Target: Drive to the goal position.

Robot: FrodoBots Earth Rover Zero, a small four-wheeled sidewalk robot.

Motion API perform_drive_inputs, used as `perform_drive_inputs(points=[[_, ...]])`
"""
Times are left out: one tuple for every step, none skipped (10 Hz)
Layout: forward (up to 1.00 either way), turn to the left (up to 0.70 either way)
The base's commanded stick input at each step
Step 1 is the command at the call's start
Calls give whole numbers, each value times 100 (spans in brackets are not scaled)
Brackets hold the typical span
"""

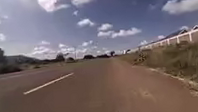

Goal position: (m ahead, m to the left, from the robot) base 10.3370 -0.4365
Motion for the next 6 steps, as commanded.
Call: perform_drive_inputs(points=[[100, 5], [100, 5], [100, 5], [100, 5], [100, 5], [100, 5]])
